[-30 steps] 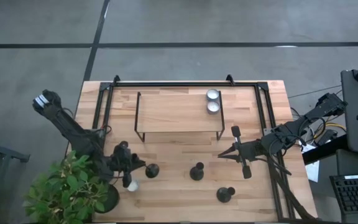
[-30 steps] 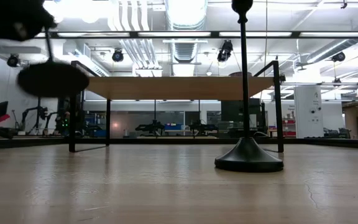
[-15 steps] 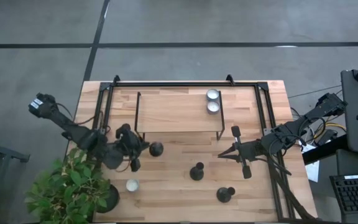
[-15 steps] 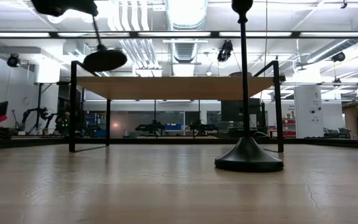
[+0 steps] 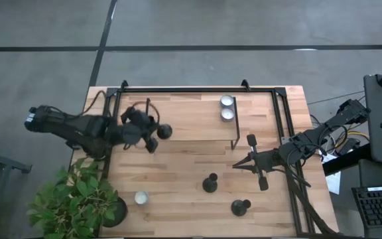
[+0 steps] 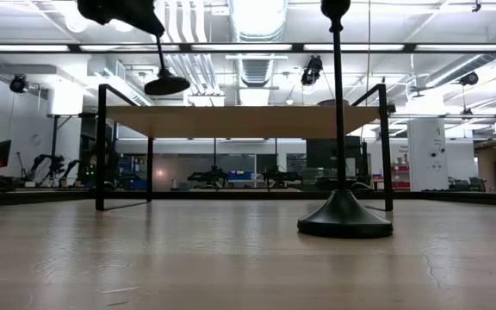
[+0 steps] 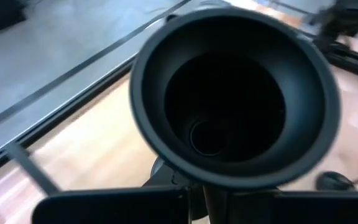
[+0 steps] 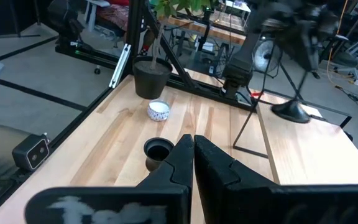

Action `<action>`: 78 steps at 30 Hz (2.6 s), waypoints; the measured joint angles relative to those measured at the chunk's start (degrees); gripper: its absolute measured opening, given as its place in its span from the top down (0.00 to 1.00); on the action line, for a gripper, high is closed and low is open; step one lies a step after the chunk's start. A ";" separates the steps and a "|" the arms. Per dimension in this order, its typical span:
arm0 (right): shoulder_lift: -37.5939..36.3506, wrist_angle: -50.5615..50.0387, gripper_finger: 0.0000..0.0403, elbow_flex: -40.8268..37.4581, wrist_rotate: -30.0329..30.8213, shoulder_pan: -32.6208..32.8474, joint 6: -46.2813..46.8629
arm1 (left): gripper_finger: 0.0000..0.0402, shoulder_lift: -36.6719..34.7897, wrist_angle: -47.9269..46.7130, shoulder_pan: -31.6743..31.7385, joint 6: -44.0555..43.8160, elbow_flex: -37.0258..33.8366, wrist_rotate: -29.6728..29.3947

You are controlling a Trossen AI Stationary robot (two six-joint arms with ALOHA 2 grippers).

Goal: Pick & Place candle stick holders
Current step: Put the top left black holder on the shelf, then put the top black holder on the shelf

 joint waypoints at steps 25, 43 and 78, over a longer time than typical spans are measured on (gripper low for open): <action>-0.02 -0.09 0.98 -0.09 0.00 -0.07 -0.43 | 0.97 4.63 -2.71 34.94 16.81 4.16 21.69; -0.02 -0.65 0.98 -0.20 -0.01 -0.04 -0.26 | 0.97 12.12 -4.24 36.38 17.29 7.88 21.32; -0.02 -1.40 0.98 -0.35 -0.02 -0.07 0.22 | 0.63 10.22 -8.41 35.73 13.98 7.73 22.50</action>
